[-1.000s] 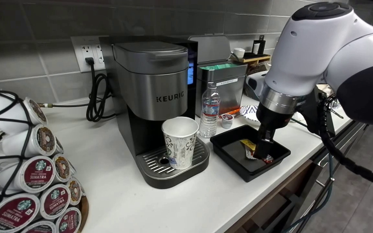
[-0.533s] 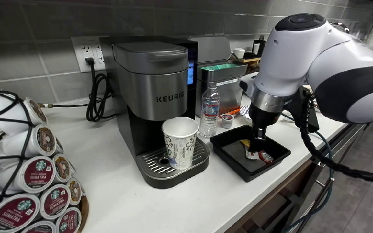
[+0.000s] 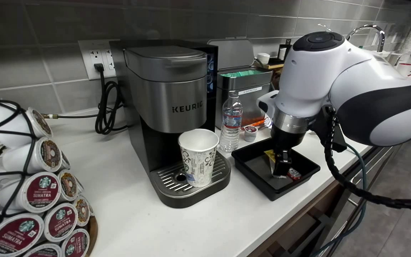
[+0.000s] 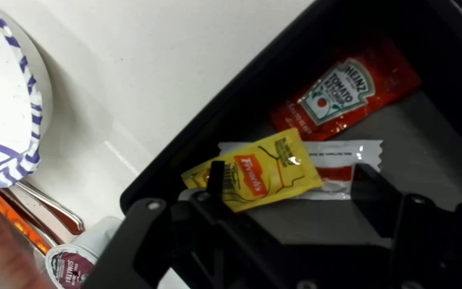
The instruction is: Remove a stachet from the black container
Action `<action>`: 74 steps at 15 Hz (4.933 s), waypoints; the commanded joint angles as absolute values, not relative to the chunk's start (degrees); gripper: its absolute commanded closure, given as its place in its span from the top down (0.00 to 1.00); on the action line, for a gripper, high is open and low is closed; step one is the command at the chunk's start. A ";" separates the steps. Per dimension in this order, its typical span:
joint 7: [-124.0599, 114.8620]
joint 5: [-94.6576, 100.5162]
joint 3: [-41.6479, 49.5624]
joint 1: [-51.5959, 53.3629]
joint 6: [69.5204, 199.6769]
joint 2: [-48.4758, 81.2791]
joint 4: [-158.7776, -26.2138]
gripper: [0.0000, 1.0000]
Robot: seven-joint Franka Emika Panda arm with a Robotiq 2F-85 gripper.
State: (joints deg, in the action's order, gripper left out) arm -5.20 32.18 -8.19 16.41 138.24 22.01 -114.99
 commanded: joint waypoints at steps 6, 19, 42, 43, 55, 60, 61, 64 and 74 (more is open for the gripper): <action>-3.52 32.48 -7.17 17.25 136.40 22.75 -113.47 0.16; -6.10 29.54 -7.49 17.49 134.28 20.00 -114.41 0.34; -7.47 22.06 -6.81 17.38 136.16 25.86 -110.13 0.51; -7.25 21.81 -6.97 17.37 136.18 25.79 -110.06 0.42; 4.79 0.26 -14.55 12.40 130.86 18.54 -116.11 0.00; -11.55 3.30 -9.47 14.92 138.89 17.64 -117.78 0.27; -14.22 3.90 -8.76 15.27 141.31 17.71 -118.05 0.34; -24.13 13.11 -4.11 18.75 147.60 18.59 -117.84 0.56; -40.92 37.80 -0.08 25.20 136.69 19.37 -116.16 0.89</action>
State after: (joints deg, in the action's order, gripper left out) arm -37.36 34.80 0.84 24.27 141.20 18.97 -116.65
